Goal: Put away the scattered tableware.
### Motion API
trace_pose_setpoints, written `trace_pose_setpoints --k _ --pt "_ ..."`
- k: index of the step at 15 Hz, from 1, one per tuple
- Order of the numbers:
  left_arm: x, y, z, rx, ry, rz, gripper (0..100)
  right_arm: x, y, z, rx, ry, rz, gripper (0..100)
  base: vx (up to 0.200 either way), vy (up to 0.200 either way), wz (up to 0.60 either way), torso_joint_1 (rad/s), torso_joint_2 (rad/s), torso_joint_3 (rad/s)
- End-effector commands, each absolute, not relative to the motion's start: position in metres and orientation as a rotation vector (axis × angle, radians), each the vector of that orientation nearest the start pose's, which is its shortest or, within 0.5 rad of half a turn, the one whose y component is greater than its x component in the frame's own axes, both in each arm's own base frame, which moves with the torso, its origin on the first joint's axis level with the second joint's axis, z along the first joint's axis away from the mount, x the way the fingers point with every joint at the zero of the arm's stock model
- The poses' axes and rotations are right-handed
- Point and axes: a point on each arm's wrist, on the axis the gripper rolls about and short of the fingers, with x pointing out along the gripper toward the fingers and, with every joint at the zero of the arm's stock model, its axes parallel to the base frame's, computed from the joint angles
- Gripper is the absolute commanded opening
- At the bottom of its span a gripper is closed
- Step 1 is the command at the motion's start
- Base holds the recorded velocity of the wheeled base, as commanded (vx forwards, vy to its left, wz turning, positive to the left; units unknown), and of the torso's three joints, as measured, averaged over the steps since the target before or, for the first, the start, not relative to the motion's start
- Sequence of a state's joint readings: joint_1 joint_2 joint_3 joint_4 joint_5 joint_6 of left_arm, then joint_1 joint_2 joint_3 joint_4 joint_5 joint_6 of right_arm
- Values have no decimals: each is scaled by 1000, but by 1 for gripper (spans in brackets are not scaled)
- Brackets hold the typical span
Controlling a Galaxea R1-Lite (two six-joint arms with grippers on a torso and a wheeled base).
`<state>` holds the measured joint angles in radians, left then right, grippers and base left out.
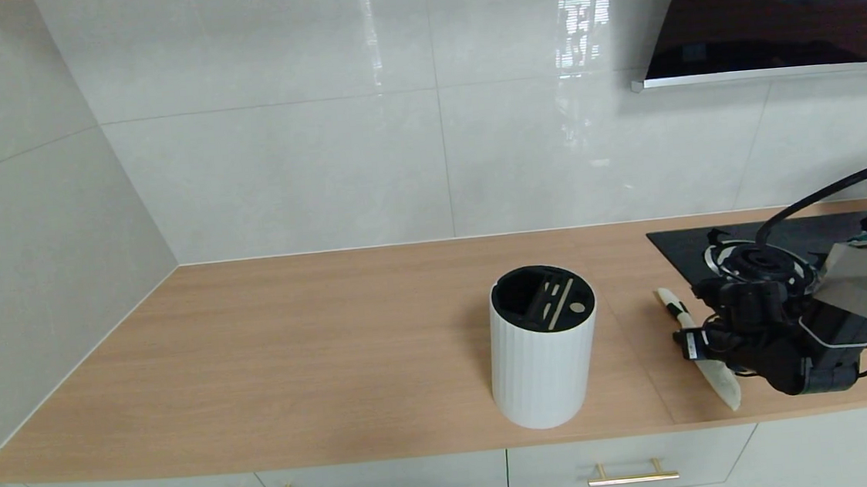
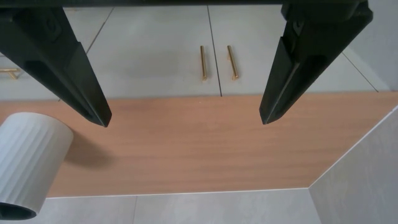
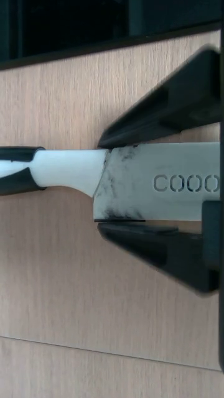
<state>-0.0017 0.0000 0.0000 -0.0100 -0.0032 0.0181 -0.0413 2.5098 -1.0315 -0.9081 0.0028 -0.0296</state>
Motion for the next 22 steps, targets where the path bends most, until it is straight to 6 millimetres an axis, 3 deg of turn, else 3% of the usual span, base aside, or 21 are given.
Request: trace_pose_setpoints --k 1,4,8,9,10,13,14,15,17,19,22 --pt "-23 0 77 18 -11 -5 100 419 -17 -46 -17 576 -28 0 0 0 0 0 0 0" --pt "-23 0 77 25 -11 -6 100 419 -18 -42 -15 566 -31 0 0 0 0 0 0 0" --pt "-23 1 76 49 -9 26 100 409 -17 9 -7 477 -32 0 0 0 0 0 0 0" --pt "-23 1 77 52 -10 26 100 408 -16 14 -8 468 -30 0 0 0 0 0 0 0" --pt "-25 0 84 79 -38 18 100 396 -10 48 9 406 -20 0 0 0 0 0 0 0" --pt "-28 -1 135 79 -27 -60 100 374 10 103 1 292 30 0 0 0 0 0 0 0" --pt "-15 -3 158 86 47 -146 100 364 24 126 -6 262 47 0 0 0 0 0 0 0" --pt "12 -6 187 97 132 -261 100 354 34 154 -16 235 28 0 0 0 0 0 0 0" --pt "60 -7 227 82 219 -288 100 341 46 183 -15 165 58 0 0 0 0 0 0 0" --pt "111 -16 243 67 322 -370 100 326 62 213 -9 85 115 0 0 0 0 0 0 0" --pt "166 -74 256 -129 377 -621 100 286 105 242 -11 67 268 0 0 0 0 0 0 0"
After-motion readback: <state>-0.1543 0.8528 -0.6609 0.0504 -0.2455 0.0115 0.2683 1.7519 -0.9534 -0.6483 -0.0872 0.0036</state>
